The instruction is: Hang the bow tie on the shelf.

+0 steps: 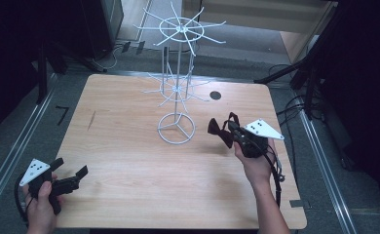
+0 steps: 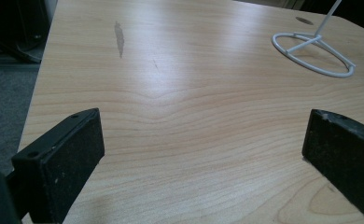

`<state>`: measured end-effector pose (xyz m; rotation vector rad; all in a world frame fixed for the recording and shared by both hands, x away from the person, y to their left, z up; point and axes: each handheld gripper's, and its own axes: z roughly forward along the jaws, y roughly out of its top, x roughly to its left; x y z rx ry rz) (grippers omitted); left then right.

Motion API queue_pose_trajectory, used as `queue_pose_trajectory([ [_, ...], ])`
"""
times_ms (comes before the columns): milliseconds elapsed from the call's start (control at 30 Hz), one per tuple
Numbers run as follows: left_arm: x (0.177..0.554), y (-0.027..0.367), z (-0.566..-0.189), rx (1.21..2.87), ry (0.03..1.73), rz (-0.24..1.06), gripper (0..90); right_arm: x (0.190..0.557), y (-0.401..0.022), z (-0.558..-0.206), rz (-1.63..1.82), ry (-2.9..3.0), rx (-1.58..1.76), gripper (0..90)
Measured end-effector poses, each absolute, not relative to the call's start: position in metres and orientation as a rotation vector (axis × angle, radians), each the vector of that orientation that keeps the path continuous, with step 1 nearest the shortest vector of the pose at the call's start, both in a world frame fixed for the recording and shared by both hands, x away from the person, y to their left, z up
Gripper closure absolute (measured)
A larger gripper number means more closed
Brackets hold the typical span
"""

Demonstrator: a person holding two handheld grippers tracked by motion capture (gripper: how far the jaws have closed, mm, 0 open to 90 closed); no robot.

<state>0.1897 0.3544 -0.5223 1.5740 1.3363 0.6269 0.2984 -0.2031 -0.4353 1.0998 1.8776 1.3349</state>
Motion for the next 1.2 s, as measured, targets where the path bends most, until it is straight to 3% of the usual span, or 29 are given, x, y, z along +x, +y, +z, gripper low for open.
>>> queue_pose_trajectory([
  [1200,0.189,0.355,-0.522,1.574,1.333,0.625,0.0,0.316,-0.144,-0.4,1.423,1.869,1.022,90.0],
])
